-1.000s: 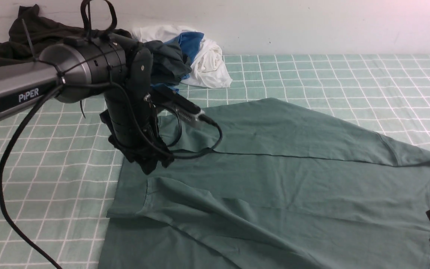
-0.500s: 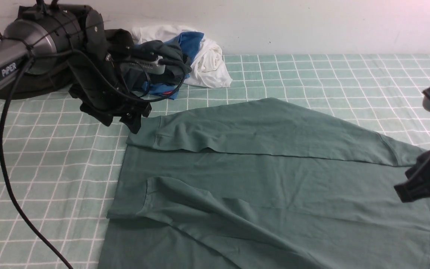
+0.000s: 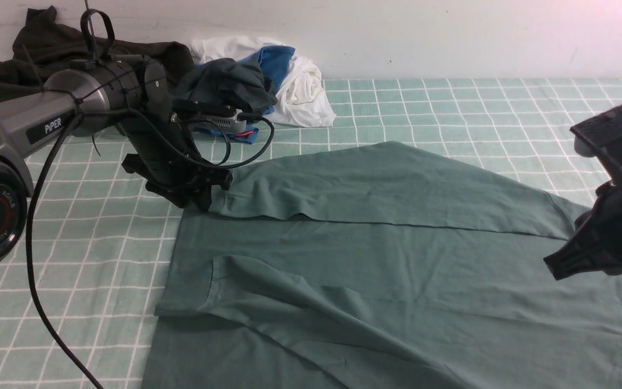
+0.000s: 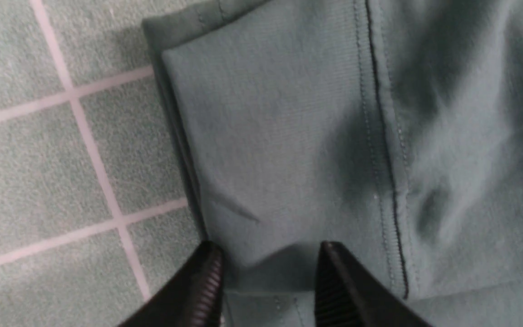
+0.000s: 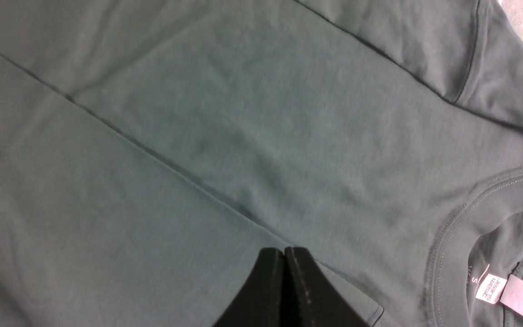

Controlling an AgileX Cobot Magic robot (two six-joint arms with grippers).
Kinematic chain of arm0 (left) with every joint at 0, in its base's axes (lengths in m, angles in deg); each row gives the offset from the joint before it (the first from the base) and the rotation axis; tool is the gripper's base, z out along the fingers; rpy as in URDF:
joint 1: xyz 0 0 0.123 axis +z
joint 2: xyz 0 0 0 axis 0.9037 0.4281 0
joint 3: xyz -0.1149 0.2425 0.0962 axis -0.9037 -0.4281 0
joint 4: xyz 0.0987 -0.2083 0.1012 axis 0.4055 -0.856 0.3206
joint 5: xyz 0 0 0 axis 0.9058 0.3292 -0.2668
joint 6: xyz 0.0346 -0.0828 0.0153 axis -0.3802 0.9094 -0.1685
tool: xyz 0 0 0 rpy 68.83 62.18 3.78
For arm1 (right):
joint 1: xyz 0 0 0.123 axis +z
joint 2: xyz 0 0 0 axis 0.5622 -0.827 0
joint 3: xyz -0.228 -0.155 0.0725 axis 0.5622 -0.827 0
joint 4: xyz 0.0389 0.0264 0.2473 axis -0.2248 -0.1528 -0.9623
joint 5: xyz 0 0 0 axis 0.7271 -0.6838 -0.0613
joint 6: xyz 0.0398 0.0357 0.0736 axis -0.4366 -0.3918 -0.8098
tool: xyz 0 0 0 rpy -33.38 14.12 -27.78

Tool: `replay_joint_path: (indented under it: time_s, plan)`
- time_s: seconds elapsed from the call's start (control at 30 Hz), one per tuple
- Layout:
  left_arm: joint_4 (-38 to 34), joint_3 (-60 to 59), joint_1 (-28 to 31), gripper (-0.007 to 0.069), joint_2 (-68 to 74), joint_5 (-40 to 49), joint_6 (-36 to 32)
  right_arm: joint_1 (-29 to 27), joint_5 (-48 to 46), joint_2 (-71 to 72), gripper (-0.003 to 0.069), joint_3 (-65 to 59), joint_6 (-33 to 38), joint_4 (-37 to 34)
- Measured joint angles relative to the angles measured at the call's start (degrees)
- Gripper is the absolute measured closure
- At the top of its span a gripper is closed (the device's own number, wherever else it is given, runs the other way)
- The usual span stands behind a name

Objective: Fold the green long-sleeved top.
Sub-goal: Use the left arm to clamp the cuff farthest from it, then use the left arm to drag and drop the cuff onto the cuff closest to the left arm

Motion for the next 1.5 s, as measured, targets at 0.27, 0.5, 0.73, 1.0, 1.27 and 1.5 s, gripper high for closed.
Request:
replay_joint_path:
  time_s: [0.27,0.5,0.73,1.0,1.27,1.5]
  plan:
    - [0.06,0.0,0.0,0.0566,0.11,-0.09,0.0,0.0,-0.42,0.0,0.0673,0.0,0.0,0.0]
    - [0.01,0.0,0.0,0.0618,0.11,-0.13,0.0,0.0,-0.42,0.0,0.0673,0.0,0.0,0.0]
    - [-0.04,0.0,0.0,0.0618,-4.18,0.25,-0.05,0.0,-0.42,0.0,0.0673,0.0,0.0,0.05]
    - [-1.08,-2.89,0.0,0.0618,-13.34,6.98,-0.17,0.0,0.05,0.0,0.0673,0.0,0.07,0.19]
    - [-7.88,-25.47,0.0,0.0618,-28.49,6.63,-1.37,0.0,0.05,0.0,0.0673,0.0,0.48,0.24]
    - [-9.92,-51.6,-3.78,0.0618,-46.03,0.1,-2.72,0.0,0.05,0.0,0.0673,0.0,0.64,-0.81]
